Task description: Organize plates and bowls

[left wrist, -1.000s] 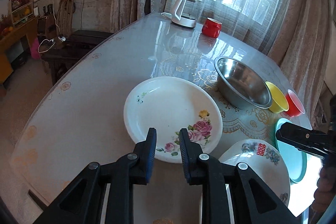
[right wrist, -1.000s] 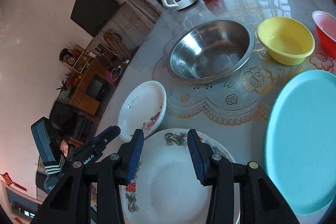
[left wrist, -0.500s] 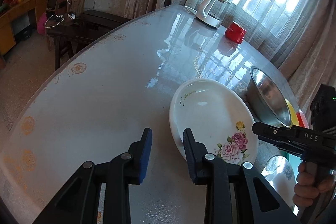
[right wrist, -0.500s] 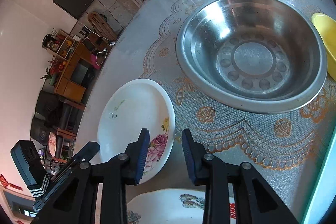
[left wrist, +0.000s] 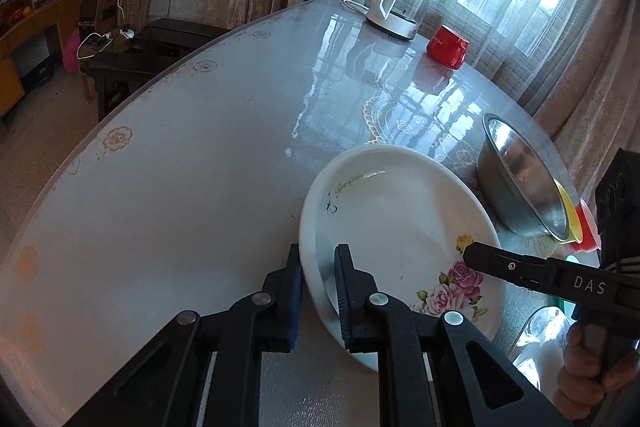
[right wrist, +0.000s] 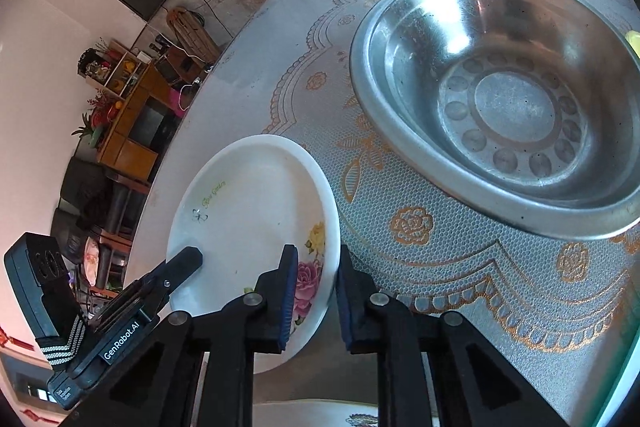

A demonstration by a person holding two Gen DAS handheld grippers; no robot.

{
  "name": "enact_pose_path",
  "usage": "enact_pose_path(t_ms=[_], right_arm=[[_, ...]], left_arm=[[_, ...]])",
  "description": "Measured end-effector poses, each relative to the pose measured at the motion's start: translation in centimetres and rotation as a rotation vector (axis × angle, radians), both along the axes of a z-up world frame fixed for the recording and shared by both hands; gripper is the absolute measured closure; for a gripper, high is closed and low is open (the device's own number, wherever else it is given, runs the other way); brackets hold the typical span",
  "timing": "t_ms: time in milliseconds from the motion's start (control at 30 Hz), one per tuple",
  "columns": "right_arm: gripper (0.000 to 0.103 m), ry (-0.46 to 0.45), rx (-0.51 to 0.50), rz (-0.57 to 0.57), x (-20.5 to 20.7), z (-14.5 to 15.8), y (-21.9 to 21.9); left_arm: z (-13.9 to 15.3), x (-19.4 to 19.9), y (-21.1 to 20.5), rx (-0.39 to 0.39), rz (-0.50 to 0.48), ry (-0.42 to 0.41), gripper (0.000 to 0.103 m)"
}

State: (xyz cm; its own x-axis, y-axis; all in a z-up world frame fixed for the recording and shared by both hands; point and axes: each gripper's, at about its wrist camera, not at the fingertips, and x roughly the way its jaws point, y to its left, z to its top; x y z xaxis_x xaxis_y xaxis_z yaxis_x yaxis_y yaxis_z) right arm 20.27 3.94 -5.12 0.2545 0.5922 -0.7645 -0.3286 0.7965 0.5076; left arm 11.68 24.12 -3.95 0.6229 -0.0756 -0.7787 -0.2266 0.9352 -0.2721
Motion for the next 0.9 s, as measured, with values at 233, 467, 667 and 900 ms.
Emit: enact_pose_path(t_ms=[233, 467, 667, 900], right_arm=[[0.084, -0.029, 0.018, 0.007, -0.6, 0.7, 0.0], [0.084, -0.045, 0.081, 0.003, -1.5, 1.8, -1.9], [0.084, -0.087, 0.102, -0.015, -3.1, 3.3, -4.3], [0.084, -0.119, 0.133, -0.064, -5.0, 4.3, -8.7]], left_arm=[[1.1, -1.3, -0.2, 0.002, -0.003, -0.036, 0.088], [3.1, -2.9, -1.3, 0.011, -0.026, -0.075, 0.087], [4.8, -3.9, -3.3, 0.026, -0.063, -0.110, 0.087], [5.7, -4.5, -7.0, 0.014, -0.129, -0.123, 0.086]])
